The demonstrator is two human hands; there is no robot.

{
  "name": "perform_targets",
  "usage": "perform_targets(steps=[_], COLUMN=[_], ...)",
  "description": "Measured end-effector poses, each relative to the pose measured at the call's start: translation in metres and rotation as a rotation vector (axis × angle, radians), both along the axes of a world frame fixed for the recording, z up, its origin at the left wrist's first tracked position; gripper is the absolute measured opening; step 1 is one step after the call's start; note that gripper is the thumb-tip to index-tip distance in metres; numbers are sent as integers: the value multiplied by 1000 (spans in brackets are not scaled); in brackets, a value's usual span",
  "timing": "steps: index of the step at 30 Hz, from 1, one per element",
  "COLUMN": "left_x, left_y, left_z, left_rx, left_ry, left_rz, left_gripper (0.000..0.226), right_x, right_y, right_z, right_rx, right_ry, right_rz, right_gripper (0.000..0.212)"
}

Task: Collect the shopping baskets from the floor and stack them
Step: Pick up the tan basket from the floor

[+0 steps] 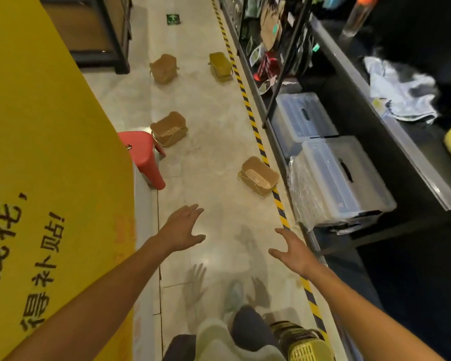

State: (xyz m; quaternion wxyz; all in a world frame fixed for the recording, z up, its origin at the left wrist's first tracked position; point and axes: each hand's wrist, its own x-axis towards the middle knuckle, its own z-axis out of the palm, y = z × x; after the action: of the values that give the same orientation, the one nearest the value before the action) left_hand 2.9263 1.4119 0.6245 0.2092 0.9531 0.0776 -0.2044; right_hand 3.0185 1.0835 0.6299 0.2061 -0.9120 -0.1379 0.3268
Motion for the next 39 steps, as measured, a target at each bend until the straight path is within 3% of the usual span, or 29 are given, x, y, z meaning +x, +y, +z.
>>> perform_targets(steps=[6, 14, 22, 32, 39], left_x=[99, 278, 431, 608, 689], left_y=[27, 69, 83, 109, 102], left_z=[-27, -48, -83, -192, -280], left_rx=[44, 76, 1, -34, -52], left_ry=[63, 186, 237, 341, 379], left_rz=[-88, -134, -220, -330, -361], left_gripper=[86, 88, 91, 93, 96], right_x=[92, 243, 340, 452, 514], right_y=[29, 51, 58, 79, 77], right_z=[-41, -80, -105, -181, -267], right_rx=[37, 79, 36, -56, -72], right_ry=[81, 231, 296, 328, 405], right_rz=[-70, -352, -471, -744, -749], right_gripper=[74, 86, 86, 84, 95])
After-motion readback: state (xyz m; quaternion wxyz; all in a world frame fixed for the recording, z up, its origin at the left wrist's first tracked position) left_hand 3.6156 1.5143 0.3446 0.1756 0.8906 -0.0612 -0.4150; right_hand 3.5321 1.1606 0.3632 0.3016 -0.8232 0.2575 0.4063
